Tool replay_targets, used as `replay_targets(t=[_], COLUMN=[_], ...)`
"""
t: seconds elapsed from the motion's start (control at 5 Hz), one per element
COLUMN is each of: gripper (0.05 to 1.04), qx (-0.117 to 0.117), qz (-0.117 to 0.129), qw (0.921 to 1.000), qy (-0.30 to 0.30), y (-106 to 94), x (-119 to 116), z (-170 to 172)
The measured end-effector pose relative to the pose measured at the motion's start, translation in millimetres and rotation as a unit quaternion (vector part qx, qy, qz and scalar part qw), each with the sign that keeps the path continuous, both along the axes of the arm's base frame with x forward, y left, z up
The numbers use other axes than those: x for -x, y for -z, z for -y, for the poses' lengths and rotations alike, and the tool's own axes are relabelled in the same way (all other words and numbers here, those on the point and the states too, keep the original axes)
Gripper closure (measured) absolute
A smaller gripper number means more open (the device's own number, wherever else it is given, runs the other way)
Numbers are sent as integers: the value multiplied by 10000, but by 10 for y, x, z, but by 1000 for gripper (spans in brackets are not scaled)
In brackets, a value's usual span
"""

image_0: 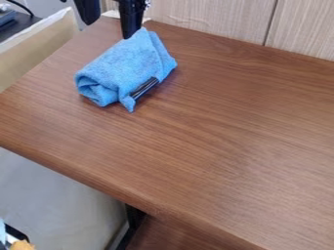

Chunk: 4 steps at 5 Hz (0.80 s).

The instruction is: Unfold the cloth from right to left side

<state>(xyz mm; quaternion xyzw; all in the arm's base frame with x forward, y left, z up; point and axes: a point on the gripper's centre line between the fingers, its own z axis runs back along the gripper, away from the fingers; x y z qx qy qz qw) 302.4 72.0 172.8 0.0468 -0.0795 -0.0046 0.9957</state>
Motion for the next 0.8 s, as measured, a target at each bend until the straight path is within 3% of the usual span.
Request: replay_targets(t=[0.8], gripper=[83], qx=[-72], qz=[-463], qw=[9989], qy=[48], y=[462], x=[48], z=[91])
